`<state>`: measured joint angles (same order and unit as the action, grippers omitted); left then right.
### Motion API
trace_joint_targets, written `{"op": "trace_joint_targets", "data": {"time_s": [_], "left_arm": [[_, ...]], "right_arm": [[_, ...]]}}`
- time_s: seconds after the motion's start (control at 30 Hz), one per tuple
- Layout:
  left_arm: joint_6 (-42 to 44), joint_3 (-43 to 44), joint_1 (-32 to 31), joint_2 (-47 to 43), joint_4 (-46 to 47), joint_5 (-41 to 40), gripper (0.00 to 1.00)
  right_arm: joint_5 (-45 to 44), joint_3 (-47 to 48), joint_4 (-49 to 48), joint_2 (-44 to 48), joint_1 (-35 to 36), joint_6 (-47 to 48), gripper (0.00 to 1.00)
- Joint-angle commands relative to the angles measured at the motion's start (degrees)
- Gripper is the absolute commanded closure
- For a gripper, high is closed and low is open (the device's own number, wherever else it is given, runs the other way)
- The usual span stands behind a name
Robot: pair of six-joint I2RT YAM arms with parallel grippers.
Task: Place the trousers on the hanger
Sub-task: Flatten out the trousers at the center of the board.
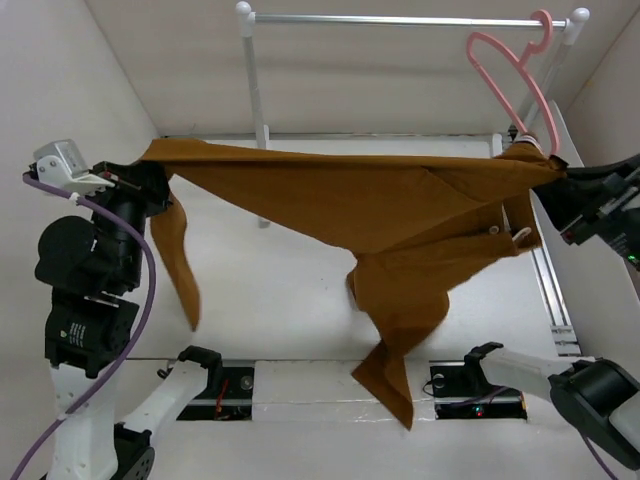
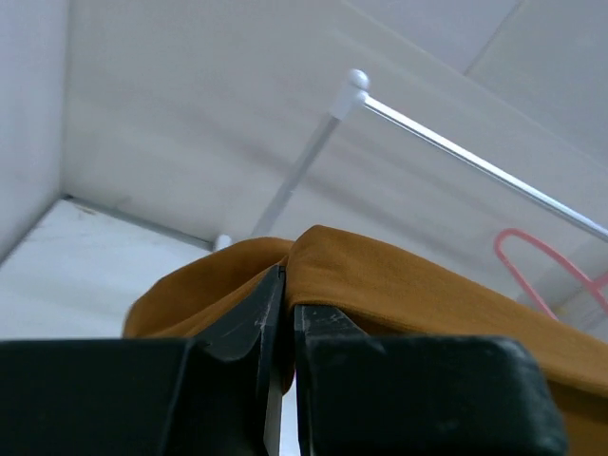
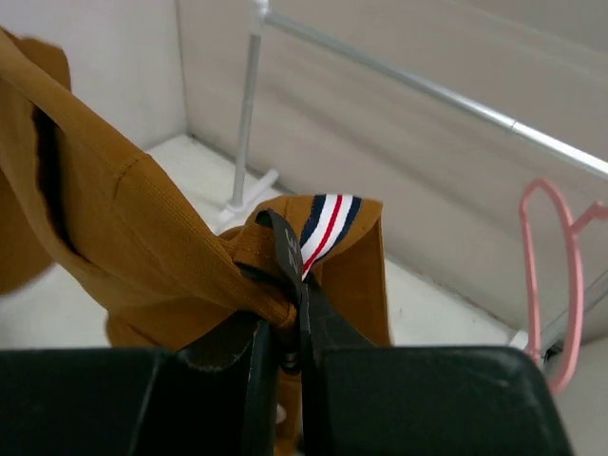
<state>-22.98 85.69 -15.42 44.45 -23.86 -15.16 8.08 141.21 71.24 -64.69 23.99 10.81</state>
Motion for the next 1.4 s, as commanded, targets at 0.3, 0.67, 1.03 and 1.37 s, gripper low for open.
{"op": "trace_joint_targets", "data": {"time_s": [0.3,0.67,1.03,1.37], "left_arm": [[7.5,-2.3,5.3,34.0,10.0,0.0,0.86],[-1.5,-15.2,-9.4,26.6,3.4,13.7,0.42],[-20.7,-43.0,-55.2,27.0,10.6,12.2,0.33],[-11.9,-31.0,-64.0,50.4,14.7,19.3,0.29]], "right_arm": [[-2.7,-37.9,-27.1,-13.2,-18.0,-2.6,1.00],[-11.9,-33.8,-22.9,-19.4,-19.0,-1.4,0.24],[-5.3,-83.2,-30.0,8.4,-10.4,-7.4,0.86],[13.4,-98.4,-38.5,5.7,-29.7,-8.1,0.26]]}}
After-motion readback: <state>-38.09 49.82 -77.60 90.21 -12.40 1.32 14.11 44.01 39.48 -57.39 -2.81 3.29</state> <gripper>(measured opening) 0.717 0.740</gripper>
